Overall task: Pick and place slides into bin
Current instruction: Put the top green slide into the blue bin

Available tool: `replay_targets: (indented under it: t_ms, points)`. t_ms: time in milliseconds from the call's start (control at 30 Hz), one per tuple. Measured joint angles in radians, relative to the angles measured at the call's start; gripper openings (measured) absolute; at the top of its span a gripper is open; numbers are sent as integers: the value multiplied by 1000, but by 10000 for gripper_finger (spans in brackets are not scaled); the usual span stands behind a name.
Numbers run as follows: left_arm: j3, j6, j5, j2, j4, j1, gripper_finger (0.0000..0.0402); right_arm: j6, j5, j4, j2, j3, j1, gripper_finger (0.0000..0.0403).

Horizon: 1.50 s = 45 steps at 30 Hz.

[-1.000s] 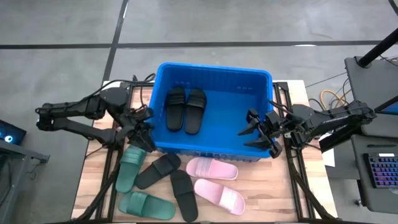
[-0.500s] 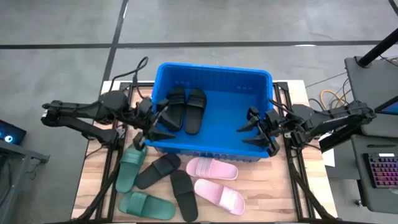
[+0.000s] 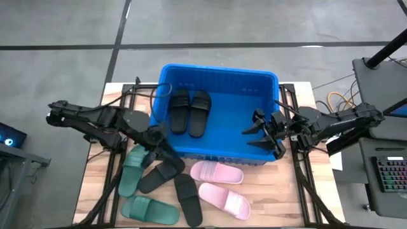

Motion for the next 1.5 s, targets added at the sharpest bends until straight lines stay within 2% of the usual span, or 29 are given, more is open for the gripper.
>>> replay_targets:
  t_ms: [200,400,633,733,900,1000,1133,1300,1500]
  points:
    - [-13,-170,-31,-12,-244,-65,141,-7,0,-3,0,0,0,192]
    - [-49,-196,-128,-12,-490,-156,141,-9,-1,-14,0,0,0,192]
    - [-83,-242,-175,-14,-589,-250,141,1,-1,-47,0,0,0,192]
    - [-97,-282,-228,-14,-643,-297,141,5,-1,-52,0,0,0,192]
    - [-156,-411,-381,-3,-786,-392,141,1,-1,-52,0,0,0,192]
    - [-219,-488,-424,-2,-791,-437,141,0,-1,-53,0,0,0,192]
    - [-321,-566,-418,-2,-734,-487,141,0,-2,-59,0,0,0,192]
    - [-433,-590,-398,0,-648,-532,141,0,-1,-76,0,0,0,192]
    - [-505,-591,-398,12,-641,-581,141,0,-1,-75,0,0,0,192]
